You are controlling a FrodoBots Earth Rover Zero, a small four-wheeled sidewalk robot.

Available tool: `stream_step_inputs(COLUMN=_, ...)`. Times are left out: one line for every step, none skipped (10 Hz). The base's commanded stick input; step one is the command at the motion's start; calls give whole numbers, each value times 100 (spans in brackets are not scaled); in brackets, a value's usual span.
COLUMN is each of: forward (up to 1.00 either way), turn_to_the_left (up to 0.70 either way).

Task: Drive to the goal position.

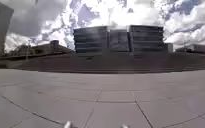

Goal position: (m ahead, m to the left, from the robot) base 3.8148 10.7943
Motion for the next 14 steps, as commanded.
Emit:
stream_step_inputs(forward=70, turn_to_the_left=3)
stream_step_inputs(forward=70, turn_to_the_left=2)
stream_step_inputs(forward=70, turn_to_the_left=2)
stream_step_inputs(forward=70, turn_to_the_left=2)
stream_step_inputs(forward=70, turn_to_the_left=2)
stream_step_inputs(forward=70, turn_to_the_left=2)
stream_step_inputs(forward=70, turn_to_the_left=2)
stream_step_inputs(forward=70, turn_to_the_left=2)
stream_step_inputs(forward=70, turn_to_the_left=0)
stream_step_inputs(forward=70, turn_to_the_left=0)
stream_step_inputs(forward=70, turn_to_the_left=0)
stream_step_inputs(forward=70, turn_to_the_left=0)
stream_step_inputs(forward=70, turn_to_the_left=0)
stream_step_inputs(forward=70, turn_to_the_left=0)
